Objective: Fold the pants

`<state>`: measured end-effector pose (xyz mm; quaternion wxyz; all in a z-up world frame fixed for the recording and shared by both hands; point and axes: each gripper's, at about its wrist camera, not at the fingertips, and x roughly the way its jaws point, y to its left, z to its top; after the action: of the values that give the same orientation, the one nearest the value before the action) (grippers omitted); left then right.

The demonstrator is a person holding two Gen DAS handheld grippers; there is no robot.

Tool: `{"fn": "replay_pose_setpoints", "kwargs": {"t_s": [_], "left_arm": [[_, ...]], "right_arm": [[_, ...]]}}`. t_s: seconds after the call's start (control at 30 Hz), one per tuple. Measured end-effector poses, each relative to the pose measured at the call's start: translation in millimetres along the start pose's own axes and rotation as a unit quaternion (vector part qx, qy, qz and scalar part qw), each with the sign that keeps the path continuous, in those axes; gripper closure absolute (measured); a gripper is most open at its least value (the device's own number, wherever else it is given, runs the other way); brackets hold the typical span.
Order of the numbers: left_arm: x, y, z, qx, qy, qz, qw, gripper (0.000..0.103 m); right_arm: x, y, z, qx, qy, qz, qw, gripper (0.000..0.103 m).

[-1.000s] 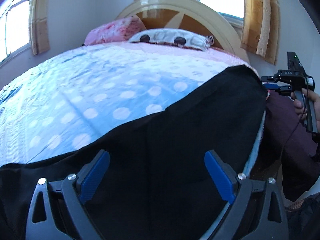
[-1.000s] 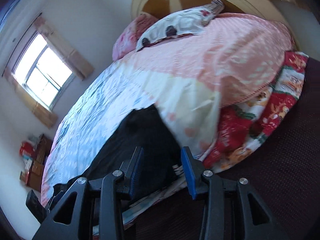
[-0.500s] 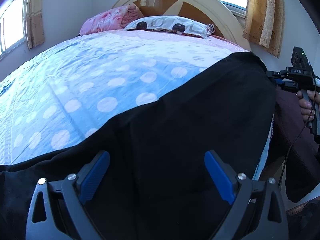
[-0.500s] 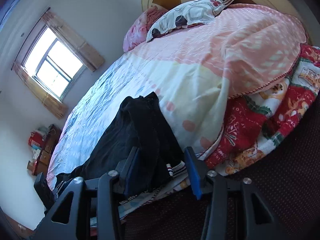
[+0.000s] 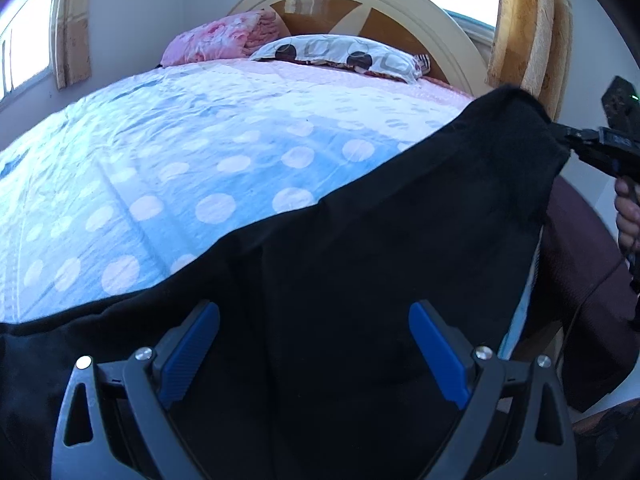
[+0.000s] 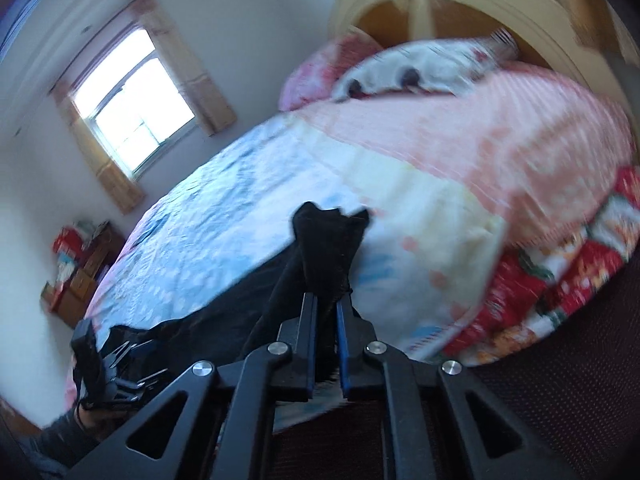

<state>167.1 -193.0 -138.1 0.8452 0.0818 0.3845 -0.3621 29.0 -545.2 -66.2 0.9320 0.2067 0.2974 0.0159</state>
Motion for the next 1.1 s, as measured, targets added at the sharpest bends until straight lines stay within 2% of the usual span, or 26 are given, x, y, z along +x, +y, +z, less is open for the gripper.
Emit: {"fn": "replay_pose_setpoints", "kwargs": {"t_s": [0.1, 0.2, 0.27, 0.33, 0.43, 0.53, 0.63, 0.7, 0.77, 0.8, 0.83, 0.9, 0.97, 1.03, 1.1], "left_arm": [[-9.2, 10.7, -2.5, -0.042, -0.009, -0.035, 0.9985, 0.005], [-22.0, 28.7, -10.6, -0.099, -0.023, -0.073, 0.9922, 0.005], [-29.7, 41.4, -17.8, -0.132, -0.03, -0.086, 0.9871, 0.005], [-43.4, 58.6, -28.3, -0.165, -0.044, -0.088, 0.9814, 0.005], [-67.2, 82.1, -46.9, -0.195, -0.061, -0.063, 0.9768, 0.005], [-83.4, 97.5, -60.9, -0.215, -0.07, -0.053, 0.9728, 0.005], [-88.4, 102.7, -69.6, -0.219, -0.07, -0.047, 0.9721, 0.005], [-84.7, 101.6, -71.4, -0.223, -0.068, -0.053, 0.9711, 0.005], [-82.3, 99.9, -70.6, -0.223, -0.069, -0.065, 0.9703, 0.005], [-77.8, 94.6, -68.8, -0.22, -0.066, -0.076, 0.9702, 0.005], [-75.1, 91.1, -67.9, -0.218, -0.065, -0.084, 0.9701, 0.005], [-69.1, 84.4, -64.1, -0.22, -0.062, -0.111, 0.9672, 0.005], [-63.0, 77.4, -58.2, -0.226, -0.059, -0.136, 0.9629, 0.005], [-51.7, 68.0, -56.0, -0.228, -0.045, -0.157, 0.9598, 0.005], [-45.1, 59.7, -53.9, -0.217, -0.036, -0.143, 0.9649, 0.005]], "right_arm": [[-1.1, 59.9, 0.1, -0.086, -0.002, 0.017, 0.996, 0.096], [6.8, 122.3, -7.9, -0.181, 0.003, 0.036, 0.983, 0.096], [17.8, 164.9, -18.8, -0.224, 0.022, 0.082, 0.971, 0.1], [31.9, 206.5, -35.0, -0.267, 0.042, 0.113, 0.956, 0.1], [55.6, 253.6, -64.3, -0.301, 0.077, 0.168, 0.935, 0.101], [81.5, 285.6, -91.7, -0.327, 0.102, 0.185, 0.921, 0.101], [112.0, 292.8, -109.3, -0.321, 0.145, 0.188, 0.917, 0.1], [133.5, 285.3, -115.6, -0.315, 0.175, 0.159, 0.919, 0.1], [139.1, 262.1, -109.5, -0.289, 0.178, 0.124, 0.933, 0.098], [135.8, 253.6, -103.7, -0.274, 0.18, 0.12, 0.937, 0.094], [130.0, 246.4, -98.0, -0.267, 0.178, 0.121, 0.939, 0.079], [108.0, 233.4, -85.0, -0.261, 0.152, 0.117, 0.946, 0.06], [85.6, 215.9, -70.3, -0.242, 0.123, 0.107, 0.957, 0.057], [71.2, 196.0, -57.7, -0.193, 0.112, 0.132, 0.966, 0.056], [70.9, 184.8, -55.4, -0.175, 0.103, 0.104, 0.974, 0.056]]}}
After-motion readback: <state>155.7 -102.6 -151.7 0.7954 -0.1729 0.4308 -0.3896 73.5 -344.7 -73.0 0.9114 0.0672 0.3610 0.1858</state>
